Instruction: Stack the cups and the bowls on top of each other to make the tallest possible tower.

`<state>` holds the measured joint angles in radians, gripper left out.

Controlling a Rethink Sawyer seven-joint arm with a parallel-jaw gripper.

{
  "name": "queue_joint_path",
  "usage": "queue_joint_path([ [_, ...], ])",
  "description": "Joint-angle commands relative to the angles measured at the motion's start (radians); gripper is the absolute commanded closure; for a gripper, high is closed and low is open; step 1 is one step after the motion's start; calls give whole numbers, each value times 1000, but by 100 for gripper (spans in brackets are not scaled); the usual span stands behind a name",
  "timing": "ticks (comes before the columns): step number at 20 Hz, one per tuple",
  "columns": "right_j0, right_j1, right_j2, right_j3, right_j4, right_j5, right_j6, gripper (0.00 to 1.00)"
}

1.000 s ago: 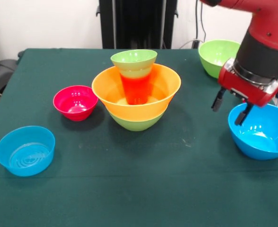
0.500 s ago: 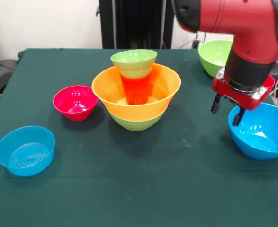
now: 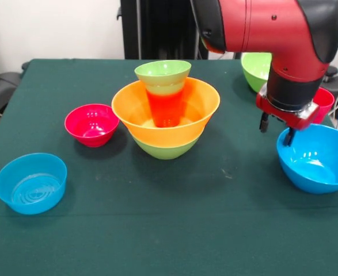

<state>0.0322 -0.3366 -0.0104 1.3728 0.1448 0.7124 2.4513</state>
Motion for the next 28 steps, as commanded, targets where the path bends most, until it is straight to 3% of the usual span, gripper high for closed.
queue_joint_path([
  [1,-43,15,190,115,-114,-117,-214,0],
  [7,-67,40,246,121,-166,-188,-203,0],
  [14,-30,53,201,101,-245,-278,-105,0],
  [22,5,21,160,95,-268,-252,-41,0],
  [28,-2,9,150,72,-259,-183,-51,0],
])
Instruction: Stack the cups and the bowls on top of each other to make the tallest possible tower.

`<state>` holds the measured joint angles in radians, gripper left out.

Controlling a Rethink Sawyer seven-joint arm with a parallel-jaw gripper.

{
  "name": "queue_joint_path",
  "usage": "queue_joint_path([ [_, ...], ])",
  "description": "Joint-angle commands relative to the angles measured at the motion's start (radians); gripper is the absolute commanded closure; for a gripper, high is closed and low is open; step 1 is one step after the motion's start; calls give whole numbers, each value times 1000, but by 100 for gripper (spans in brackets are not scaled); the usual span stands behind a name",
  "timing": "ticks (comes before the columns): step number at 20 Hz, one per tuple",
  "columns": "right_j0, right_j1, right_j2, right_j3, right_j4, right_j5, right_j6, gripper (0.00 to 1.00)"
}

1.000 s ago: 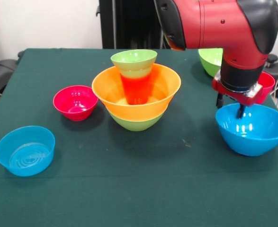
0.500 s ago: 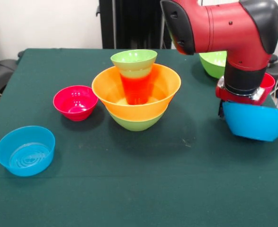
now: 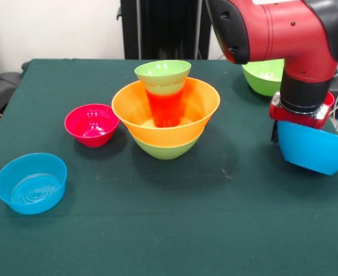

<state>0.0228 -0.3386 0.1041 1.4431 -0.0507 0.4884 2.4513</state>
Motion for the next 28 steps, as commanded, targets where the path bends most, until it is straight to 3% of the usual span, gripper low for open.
queue_joint_path([
  [1,5,6,35,0,-62,54,-54,0],
  [7,6,-16,26,-12,-56,103,-57,0],
  [16,10,-29,-13,-28,-83,102,-77,0],
  [24,26,29,-65,-114,-95,83,-57,0],
  [28,25,33,-64,-107,-100,39,-51,0],
])
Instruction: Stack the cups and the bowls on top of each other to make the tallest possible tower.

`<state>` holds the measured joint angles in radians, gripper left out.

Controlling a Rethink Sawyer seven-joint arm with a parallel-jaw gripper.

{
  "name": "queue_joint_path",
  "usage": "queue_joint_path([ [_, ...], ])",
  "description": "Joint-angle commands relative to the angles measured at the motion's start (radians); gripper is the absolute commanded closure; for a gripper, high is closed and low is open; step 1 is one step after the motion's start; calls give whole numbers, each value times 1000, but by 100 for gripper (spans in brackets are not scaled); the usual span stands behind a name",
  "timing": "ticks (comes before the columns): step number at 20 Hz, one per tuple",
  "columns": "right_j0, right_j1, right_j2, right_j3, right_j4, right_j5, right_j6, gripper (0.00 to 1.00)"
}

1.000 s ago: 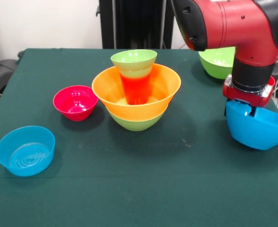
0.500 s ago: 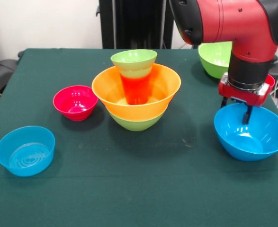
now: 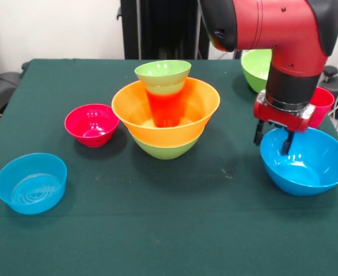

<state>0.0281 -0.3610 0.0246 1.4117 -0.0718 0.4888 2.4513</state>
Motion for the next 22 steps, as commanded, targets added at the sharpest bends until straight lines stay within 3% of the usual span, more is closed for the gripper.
queue_joint_path([
  [1,22,55,10,-75,-82,13,-48,100],
  [8,48,19,-32,-65,-34,31,41,100],
  [16,-11,-203,-12,75,39,155,25,100],
  [22,-95,-329,59,177,91,219,-56,100],
])
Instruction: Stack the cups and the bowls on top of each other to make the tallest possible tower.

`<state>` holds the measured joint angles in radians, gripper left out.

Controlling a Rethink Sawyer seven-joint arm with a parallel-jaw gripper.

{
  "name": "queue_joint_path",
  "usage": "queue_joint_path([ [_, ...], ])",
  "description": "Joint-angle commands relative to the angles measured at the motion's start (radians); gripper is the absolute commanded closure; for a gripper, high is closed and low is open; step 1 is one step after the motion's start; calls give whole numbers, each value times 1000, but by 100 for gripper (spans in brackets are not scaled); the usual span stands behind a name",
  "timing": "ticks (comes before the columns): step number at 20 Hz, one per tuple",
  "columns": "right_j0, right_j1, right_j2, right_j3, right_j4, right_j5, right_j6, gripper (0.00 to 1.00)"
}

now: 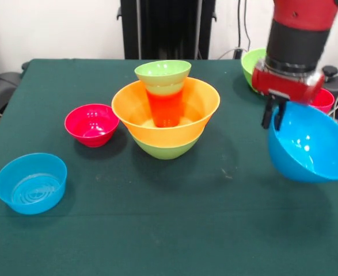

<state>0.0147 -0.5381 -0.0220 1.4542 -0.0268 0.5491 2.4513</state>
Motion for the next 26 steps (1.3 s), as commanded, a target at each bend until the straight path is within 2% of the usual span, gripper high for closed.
queue_joint_path([
  [1,-96,-170,116,152,50,165,-73,100],
  [5,-163,-285,170,266,85,200,-140,100],
  [11,-296,-453,288,435,152,267,-292,100],
  [16,-377,-569,367,555,212,259,-368,100],
  [23,-502,-701,482,688,243,149,-528,100],
  [26,-567,-787,518,769,263,22,-593,100],
])
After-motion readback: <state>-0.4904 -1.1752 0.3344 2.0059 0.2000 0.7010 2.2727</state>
